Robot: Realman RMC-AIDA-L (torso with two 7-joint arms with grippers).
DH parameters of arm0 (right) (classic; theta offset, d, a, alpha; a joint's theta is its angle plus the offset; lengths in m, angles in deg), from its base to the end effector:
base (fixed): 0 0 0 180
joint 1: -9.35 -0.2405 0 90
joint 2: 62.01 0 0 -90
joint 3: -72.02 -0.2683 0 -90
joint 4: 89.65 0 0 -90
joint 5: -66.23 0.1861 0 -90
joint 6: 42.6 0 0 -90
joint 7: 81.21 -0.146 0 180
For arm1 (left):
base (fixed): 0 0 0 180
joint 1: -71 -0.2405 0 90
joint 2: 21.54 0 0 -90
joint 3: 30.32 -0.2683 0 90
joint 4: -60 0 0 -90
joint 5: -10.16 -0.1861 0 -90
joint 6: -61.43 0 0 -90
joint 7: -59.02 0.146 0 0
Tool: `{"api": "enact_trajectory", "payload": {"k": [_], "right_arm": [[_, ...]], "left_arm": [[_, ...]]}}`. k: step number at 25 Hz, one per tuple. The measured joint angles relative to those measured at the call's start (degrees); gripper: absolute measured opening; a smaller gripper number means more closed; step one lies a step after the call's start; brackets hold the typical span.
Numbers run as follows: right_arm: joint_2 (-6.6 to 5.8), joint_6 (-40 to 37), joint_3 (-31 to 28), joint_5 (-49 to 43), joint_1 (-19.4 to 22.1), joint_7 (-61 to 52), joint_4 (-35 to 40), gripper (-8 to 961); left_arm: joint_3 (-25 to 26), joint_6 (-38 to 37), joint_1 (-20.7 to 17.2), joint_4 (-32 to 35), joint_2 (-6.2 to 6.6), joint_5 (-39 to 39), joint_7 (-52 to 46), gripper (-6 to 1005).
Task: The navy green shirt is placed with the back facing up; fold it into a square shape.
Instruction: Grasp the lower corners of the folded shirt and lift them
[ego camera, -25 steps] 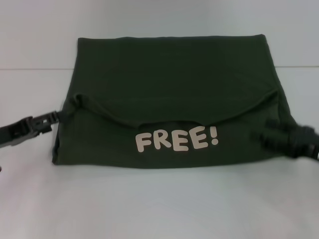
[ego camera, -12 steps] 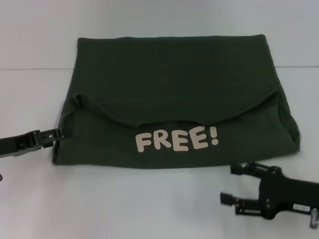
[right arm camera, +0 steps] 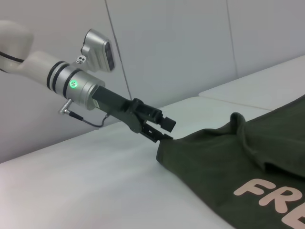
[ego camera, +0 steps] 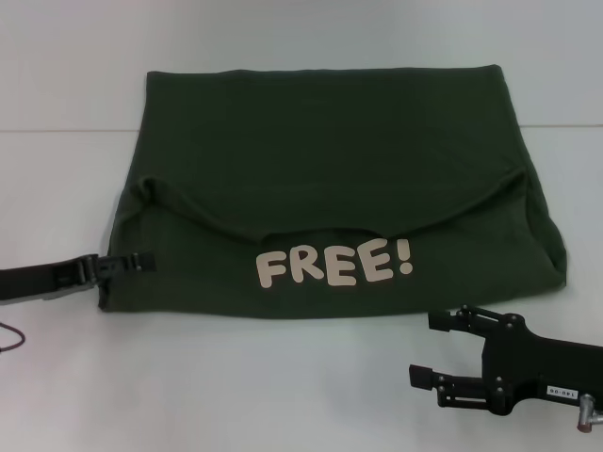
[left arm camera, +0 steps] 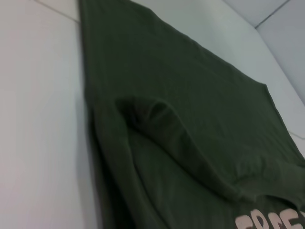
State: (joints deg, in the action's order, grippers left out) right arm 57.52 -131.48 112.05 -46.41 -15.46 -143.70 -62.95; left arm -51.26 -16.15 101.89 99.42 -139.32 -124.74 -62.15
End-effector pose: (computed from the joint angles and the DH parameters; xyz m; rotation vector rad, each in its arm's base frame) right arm 0.2856 0.2703 -0.0397 -2.7281 0.5659 0.7535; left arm -0.3284 0.3315 0.0253 -2.0674 -1.6646 -0.5633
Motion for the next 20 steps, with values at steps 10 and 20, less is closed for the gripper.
{"api": "enact_trajectory", "payload": {"k": [10, 20], "right_arm": [[0.0, 0.02, -0.17, 0.17, -0.1, -0.35, 0.2, 888], [0.0, -0.8, -1.04, 0.24, -0.15, -0.7, 0.29, 888]], "left_arm": [[-2.1, 0.63, 0.43, -0.13, -0.1, -0.55, -0.66, 797], [-4.42, 2.32, 0.63, 0.21, -0.16, -2.35, -1.5, 685]]}}
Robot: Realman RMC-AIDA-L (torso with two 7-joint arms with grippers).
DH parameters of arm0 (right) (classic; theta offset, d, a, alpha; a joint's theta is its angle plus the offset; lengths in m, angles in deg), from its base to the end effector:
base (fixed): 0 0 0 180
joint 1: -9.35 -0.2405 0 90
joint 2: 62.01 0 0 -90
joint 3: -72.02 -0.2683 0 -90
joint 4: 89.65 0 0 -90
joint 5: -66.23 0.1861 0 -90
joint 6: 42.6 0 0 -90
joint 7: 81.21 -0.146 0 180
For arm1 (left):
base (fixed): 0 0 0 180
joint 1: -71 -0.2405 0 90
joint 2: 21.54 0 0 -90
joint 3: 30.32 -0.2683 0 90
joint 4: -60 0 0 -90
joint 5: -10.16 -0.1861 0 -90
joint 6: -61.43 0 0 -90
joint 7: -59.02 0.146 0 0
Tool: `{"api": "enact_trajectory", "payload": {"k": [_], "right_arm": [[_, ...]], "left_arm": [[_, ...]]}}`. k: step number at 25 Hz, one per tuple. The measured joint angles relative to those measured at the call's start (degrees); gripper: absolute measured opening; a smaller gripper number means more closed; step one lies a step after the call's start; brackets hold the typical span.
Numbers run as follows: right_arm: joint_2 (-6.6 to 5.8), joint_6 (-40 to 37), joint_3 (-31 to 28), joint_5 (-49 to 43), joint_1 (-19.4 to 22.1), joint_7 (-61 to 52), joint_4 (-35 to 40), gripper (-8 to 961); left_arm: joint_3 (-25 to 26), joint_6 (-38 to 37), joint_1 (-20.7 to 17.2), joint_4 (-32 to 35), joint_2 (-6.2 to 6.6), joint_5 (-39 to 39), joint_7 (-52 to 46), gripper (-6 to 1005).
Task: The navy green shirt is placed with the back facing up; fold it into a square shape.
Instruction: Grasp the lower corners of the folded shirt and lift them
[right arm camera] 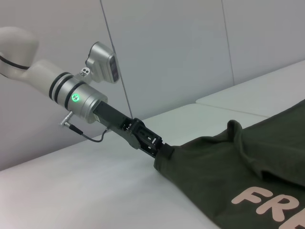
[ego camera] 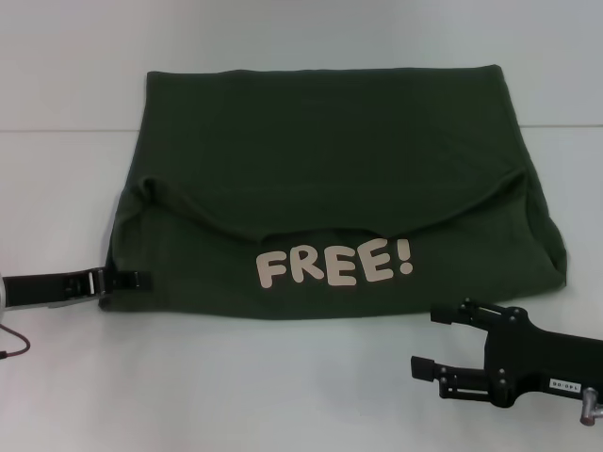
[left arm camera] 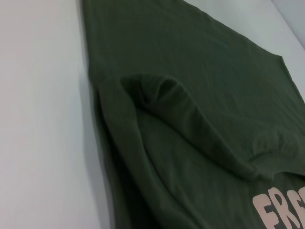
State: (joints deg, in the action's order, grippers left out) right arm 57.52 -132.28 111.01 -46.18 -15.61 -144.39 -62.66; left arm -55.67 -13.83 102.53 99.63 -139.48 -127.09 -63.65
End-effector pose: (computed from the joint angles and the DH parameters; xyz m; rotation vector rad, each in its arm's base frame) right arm 0.2836 0.2722 -0.0363 -2.7130 0.5743 0.7806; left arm -0.3282 0.3344 0.0169 -2.1060 -1.6526 -0.4389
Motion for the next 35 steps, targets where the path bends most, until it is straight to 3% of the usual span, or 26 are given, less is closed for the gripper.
{"api": "enact_trajectory", "payload": {"k": [9, 12, 15, 17, 18, 19, 20, 22, 23, 25, 28, 35], "right_arm": [[-0.33, -1.1, -4.25, -0.02, 0.55, -2.68, 1.01, 889], [-0.59, -0.94, -6.26, -0.16, 0.83, -8.44, 4.06, 889], [-1.63, 0.88, -8.2, -1.51, 0.99, -24.86, 12.42, 886], [-3.17, 2.14, -8.2, -3.58, 0.77, -37.76, 18.28, 883], [-5.27, 2.64, -7.92, -6.76, -0.01, -49.57, 22.69, 882], [-6.51, 2.78, -7.84, -8.72, -0.62, -55.47, 24.3, 882], [-6.51, 2.78, -7.84, -8.72, -0.62, -55.47, 24.3, 882], [-10.15, 2.93, -7.74, -15.24, -3.36, -69.58, 25.58, 883], [-10.15, 2.93, -7.74, -15.24, -3.36, -69.58, 25.58, 883], [-11.46, 3.26, -7.71, -19.75, -5.69, -74.55, 24.76, 883], [-11.68, 5.35, -7.45, -25.9, -9.43, -76.64, 21.95, 884], [-10.43, 13.01, -2.16, -31.88, -15.84, -76.54, 11.3, 883]], "left_arm": [[-0.08, -0.16, 0.11, 0.02, 0.0, -0.14, -0.02, 312], [-0.15, -0.21, 0.12, 0.02, 0.0, -0.18, -0.02, 92], [-0.16, -0.23, 0.11, 0.01, 0.0, -0.21, -0.03, 79], [-0.17, -0.27, 0.11, 0.02, 0.0, -0.21, -0.01, 70], [-0.15, -0.26, 0.11, 0.02, 0.0, -0.21, 0.05, 66], [-0.15, -0.26, 0.11, 0.02, 0.0, -0.21, 0.05, 61], [-0.13, -0.26, 0.11, 0.01, 0.0, -0.21, 0.07, 57], [-0.05, -0.35, 0.11, 0.02, 0.0, -0.21, 0.08, 48], [0.02, -0.37, 0.11, 0.02, 0.0, -0.21, 0.08, 48], [0.08, -0.42, 0.11, 0.01, 0.0, -0.21, 0.09, 47], [0.06, -0.48, 0.09, 0.01, 0.0, -0.15, 0.11, 46], [0.11, -0.59, -0.06, 0.01, 0.0, -0.06, 0.11, 48]]}}
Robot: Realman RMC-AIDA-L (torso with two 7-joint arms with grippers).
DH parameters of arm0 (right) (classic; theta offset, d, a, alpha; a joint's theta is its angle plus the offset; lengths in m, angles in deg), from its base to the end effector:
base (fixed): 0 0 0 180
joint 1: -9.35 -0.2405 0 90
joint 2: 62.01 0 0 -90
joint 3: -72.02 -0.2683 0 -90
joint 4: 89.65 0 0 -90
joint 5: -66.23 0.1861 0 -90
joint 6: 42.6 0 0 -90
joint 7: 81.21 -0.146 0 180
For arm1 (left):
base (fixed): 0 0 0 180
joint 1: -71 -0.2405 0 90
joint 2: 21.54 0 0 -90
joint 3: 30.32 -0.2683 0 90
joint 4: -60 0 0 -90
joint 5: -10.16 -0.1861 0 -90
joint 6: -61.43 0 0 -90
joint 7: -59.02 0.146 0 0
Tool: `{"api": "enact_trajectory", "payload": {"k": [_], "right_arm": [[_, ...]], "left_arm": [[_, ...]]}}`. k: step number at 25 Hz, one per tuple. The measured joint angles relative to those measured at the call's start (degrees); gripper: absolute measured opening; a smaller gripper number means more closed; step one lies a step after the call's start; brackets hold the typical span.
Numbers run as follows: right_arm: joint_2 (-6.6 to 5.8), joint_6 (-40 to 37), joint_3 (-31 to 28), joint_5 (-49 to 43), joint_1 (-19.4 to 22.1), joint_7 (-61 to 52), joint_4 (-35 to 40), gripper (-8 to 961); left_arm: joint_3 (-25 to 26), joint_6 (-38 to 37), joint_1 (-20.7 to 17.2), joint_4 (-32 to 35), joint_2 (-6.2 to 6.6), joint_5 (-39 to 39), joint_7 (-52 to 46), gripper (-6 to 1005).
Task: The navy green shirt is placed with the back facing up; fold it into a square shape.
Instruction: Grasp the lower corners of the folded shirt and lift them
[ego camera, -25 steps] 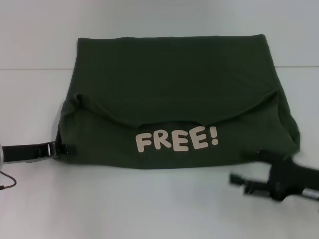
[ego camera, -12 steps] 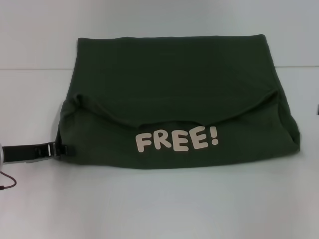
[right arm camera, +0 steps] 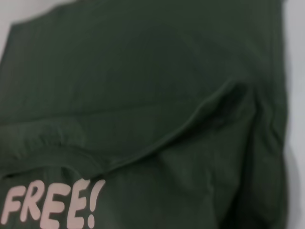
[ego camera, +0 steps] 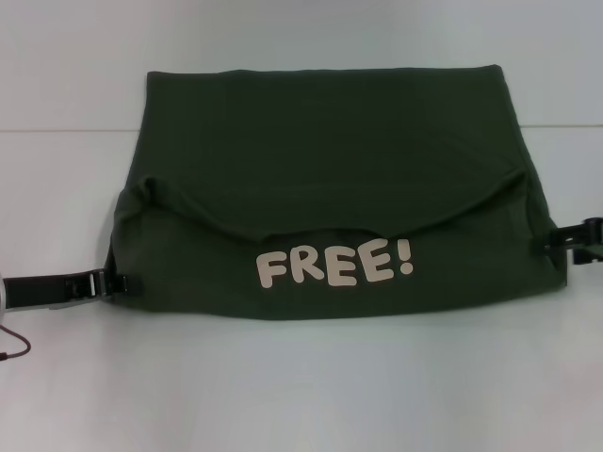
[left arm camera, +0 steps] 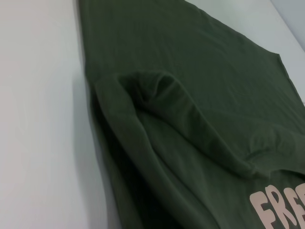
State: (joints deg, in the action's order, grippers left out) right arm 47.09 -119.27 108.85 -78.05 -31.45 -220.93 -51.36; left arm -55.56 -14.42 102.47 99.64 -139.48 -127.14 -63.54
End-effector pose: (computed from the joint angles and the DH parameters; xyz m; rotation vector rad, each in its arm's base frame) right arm 0.3019 0.3844 0.0604 -2.1211 1.6747 0.1285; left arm -0.3277 0.3331 0.0165 -2.1142 -1.6560 -0.4411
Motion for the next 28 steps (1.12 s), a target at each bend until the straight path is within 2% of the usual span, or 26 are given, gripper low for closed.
{"api": "enact_trajectory", "payload": {"k": [9, 19, 27, 28], "right_arm": [[2.61, 3.24, 4.22, -0.22, -1.9, -0.53, -1.41, 882], [2.89, 4.46, 3.99, 0.18, -1.11, 0.09, -1.0, 854], [2.84, 4.84, 3.96, 0.3, -0.73, 0.19, -1.38, 659], [2.84, 4.89, 3.95, 0.3, -0.73, 0.19, -1.41, 608]], "left_arm": [[-0.05, 0.0, 0.05, 0.0, 0.0, -0.03, 0.08, 47], [0.27, -0.01, 0.08, 0.0, 0.0, 0.37, -0.07, 47], [1.28, -0.93, 0.08, 0.0, 0.09, 0.78, 0.0, 47], [1.4, -1.03, 0.08, 0.0, 0.08, 1.01, 0.05, 47]]}}
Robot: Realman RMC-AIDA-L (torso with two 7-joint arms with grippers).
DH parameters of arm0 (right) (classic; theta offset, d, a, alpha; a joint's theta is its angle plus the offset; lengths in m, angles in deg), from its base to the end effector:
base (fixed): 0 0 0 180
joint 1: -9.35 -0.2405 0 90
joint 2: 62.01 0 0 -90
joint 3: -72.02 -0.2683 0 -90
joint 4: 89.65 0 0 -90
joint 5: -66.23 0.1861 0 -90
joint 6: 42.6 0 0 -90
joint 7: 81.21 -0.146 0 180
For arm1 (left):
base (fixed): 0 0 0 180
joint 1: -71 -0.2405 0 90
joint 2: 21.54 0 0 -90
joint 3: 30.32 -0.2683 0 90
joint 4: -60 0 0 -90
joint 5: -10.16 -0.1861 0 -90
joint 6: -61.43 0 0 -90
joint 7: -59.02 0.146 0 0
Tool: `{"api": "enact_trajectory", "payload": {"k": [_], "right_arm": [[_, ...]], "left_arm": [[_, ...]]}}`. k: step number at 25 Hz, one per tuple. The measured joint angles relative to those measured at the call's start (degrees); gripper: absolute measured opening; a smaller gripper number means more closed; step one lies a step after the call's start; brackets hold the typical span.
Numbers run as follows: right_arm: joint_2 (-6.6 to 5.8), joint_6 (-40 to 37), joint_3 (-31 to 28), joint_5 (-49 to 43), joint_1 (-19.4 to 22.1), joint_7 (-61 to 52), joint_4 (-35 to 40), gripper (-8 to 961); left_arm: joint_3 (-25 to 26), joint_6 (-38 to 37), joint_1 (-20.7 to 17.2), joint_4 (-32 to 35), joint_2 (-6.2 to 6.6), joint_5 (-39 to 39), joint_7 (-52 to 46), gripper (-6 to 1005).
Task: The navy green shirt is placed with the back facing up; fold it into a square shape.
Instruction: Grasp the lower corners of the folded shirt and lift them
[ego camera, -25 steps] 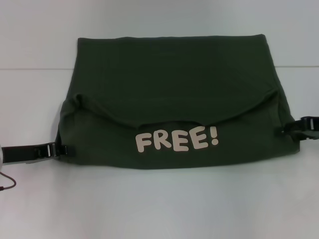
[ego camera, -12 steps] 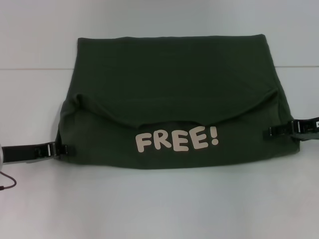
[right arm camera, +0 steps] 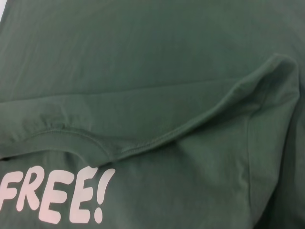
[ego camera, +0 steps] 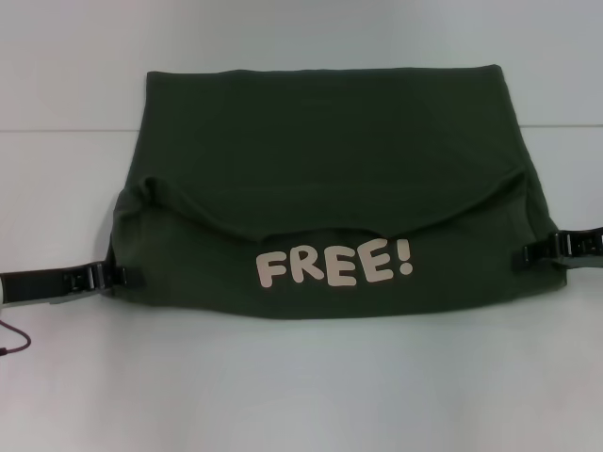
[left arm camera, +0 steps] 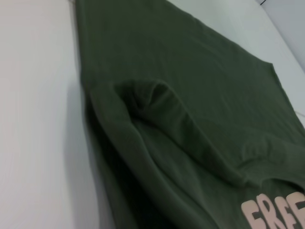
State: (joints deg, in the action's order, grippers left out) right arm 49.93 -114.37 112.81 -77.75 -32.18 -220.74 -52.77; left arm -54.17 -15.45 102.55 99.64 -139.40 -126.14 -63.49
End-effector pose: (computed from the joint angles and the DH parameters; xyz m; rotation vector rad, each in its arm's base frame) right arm 0.2950 0.3868 0.0311 -2.1507 1.6375 0.0898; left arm -0.3252 0.3339 0.0195 -2.1048 -1.6641 -0.4913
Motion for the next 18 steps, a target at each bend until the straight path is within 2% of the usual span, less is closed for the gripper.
{"api": "enact_trajectory", "payload": {"k": [4, 10, 15, 18], "right_arm": [[0.02, 0.08, 0.02, 0.01, 0.0, 0.02, -0.05, 404], [-0.26, -0.27, -0.06, 0.01, 0.07, 0.04, 0.14, 166], [-0.8, -2.44, -0.03, -0.01, 0.06, 0.93, 0.6, 36], [-1.23, -7.75, 0.06, -0.35, 0.42, 3.13, 2.08, 36]], "left_arm": [[0.35, -0.46, -0.06, 0.0, 0.07, 0.93, 0.29, 46], [0.96, -1.5, -0.12, -0.07, 0.19, 1.05, 0.25, 48], [0.96, -4.16, -0.07, -0.05, 0.31, 0.08, -0.48, 48], [1.04, -9.2, -0.11, 0.5, 0.74, -2.88, -2.99, 48]]}}
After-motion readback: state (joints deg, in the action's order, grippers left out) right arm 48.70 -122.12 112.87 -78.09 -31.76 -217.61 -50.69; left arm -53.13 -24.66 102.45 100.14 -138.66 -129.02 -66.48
